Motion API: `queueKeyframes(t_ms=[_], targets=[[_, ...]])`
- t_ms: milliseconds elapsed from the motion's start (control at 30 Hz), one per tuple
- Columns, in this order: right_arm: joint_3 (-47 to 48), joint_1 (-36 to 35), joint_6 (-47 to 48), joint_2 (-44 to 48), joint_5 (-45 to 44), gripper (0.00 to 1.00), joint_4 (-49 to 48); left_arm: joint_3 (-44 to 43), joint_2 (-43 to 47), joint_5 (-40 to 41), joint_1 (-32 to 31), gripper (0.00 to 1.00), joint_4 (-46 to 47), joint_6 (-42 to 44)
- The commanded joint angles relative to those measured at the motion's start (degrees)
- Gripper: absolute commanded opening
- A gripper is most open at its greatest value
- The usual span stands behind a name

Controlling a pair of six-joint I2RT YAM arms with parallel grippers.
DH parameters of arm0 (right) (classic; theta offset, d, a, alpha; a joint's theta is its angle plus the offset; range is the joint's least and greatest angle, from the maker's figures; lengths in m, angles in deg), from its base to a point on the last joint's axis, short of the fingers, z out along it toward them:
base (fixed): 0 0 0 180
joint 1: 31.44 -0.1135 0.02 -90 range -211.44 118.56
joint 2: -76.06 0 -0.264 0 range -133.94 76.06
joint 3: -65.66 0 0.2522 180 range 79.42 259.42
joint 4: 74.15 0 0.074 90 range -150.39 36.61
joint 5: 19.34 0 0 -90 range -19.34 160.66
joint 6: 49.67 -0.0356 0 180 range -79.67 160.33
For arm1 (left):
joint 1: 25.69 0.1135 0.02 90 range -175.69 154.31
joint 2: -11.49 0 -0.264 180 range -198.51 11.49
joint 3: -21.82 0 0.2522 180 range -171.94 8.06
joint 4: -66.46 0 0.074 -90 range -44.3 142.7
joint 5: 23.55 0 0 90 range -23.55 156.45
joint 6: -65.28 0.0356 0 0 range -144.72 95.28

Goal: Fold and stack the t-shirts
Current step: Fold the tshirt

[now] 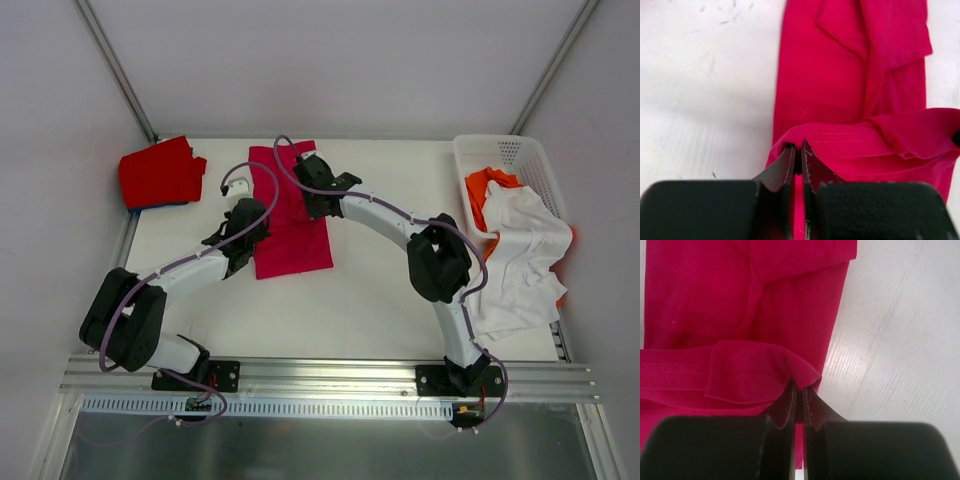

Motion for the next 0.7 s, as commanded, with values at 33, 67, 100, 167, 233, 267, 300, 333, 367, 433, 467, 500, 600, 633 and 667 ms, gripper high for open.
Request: queueKeyframes(t_ms=[33, 67, 100, 167, 233, 267, 300, 333, 367, 433, 467, 500, 600, 633, 667], targets=[[4.63, 0.96, 1.12, -2.11, 0.93, 0.01, 1.37, -2.31, -2.23, 1.80, 2.10, 0.02, 1.54, -1.62], [4.81, 1.13, 1.12, -2.37, 1.02, 0.01, 1.29, -2.58, -2.76, 2.15, 2.37, 0.12, 1.54, -1.88], [4.98, 1.22, 1.21, -2.64, 0.76, 0.01, 1.38, -2.84, -3.90, 2.59, 2.81, 0.30, 1.63, -2.49], [5.95, 1.49, 0.51, -3.60, -1.25, 0.29, 2.34, -3.63, -6.09, 3.21, 3.51, 0.99, 1.63, -2.67], [6.56, 1.57, 0.33, -4.57, -3.19, 0.99, 3.39, -4.33, -7.59, 2.34, 4.65, 0.99, 1.72, -3.20], [7.18, 1.58, -0.10, -4.92, -5.72, 0.99, 3.92, -5.21, -9.17, 1.98, 4.92, 0.99, 1.89, -3.20], [7.44, 1.58, -0.28, -5.18, -7.23, 0.99, 4.45, -5.65, -9.79, 1.80, 5.27, 0.99, 1.89, -2.85], [7.53, 1.66, -0.46, -5.45, -8.55, 0.99, 4.97, -6.18, -10.41, 1.54, 5.62, 0.99, 2.07, -2.50], [7.45, 1.66, -1.16, -5.45, -11.00, 1.00, 5.24, -7.23, -11.46, 1.54, 5.80, 0.99, 2.42, -1.97], [7.18, 1.66, -1.69, -5.19, -13.12, 1.00, 5.68, -8.20, -11.91, 1.89, 6.41, 0.99, 2.33, -0.83], [7.10, 1.75, -1.78, -4.75, -14.78, 1.00, 5.68, -8.81, -11.56, 1.89, 6.67, 0.99, 2.51, -0.56], [6.66, 1.66, -2.13, -4.40, -15.58, 0.99, 5.77, -9.08, -11.29, 1.80, 6.94, 0.99, 3.21, 0.48], [5.61, 1.58, -2.91, -2.47, -17.17, 0.99, 6.12, -10.48, -9.63, 1.80, 7.82, 0.99, 5.93, 5.21], [5.25, 1.58, -3.01, -1.77, -17.43, 0.99, 6.04, -12.14, -9.36, 1.80, 8.34, 0.99, 6.02, 6.46], [4.90, 1.49, -3.10, -0.45, -18.13, 0.99, 6.03, -13.03, -8.75, 1.19, 8.69, 0.99, 5.76, 7.34]])
